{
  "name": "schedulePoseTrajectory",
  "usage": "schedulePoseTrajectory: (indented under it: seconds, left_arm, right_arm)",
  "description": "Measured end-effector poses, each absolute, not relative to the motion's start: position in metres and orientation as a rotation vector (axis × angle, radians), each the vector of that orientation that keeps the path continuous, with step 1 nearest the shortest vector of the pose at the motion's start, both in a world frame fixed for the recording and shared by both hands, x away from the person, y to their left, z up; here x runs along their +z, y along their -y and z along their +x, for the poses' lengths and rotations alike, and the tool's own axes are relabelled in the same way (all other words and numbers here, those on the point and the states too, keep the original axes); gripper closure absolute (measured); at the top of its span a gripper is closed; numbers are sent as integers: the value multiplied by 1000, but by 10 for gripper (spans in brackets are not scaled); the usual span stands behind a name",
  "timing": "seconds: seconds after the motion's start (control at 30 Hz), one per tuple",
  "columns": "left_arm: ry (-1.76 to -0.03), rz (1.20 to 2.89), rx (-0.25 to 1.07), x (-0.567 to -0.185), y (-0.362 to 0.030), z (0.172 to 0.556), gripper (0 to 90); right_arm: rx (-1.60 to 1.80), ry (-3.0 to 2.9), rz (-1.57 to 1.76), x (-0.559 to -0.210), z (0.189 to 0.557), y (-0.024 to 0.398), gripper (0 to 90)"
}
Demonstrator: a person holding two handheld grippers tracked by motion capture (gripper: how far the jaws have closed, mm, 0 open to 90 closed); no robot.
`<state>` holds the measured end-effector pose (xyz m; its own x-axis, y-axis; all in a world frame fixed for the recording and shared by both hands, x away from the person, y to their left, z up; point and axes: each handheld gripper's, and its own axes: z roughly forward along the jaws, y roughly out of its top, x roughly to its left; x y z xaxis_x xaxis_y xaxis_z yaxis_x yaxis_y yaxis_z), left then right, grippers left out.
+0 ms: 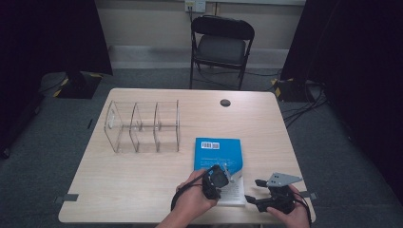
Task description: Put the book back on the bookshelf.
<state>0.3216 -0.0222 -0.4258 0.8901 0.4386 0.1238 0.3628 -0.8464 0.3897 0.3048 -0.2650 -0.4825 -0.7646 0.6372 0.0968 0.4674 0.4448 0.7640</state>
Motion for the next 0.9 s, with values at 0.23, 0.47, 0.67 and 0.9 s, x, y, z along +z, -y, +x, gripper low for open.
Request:
schedulePoseTrajectory:
  seconds: [0.23, 0.47, 0.67, 0.9]
  left_arm:
    - [-626, 2754, 204, -407, 25, 336, 714]
    - [-673, 2802, 125, -385, 27, 350, 729]
    - [-723, 2788, 80, -373, 26, 359, 736]
    - [-752, 2770, 60, -365, 24, 363, 743]
  right_arm:
    - [1186, -2551, 979, -491, 309, 272, 242]
    - [1167, -2574, 942, -494, 310, 274, 221]
    - [1159, -2553, 897, -497, 309, 268, 178]
    - [1105, -2502, 865, -500, 312, 246, 151]
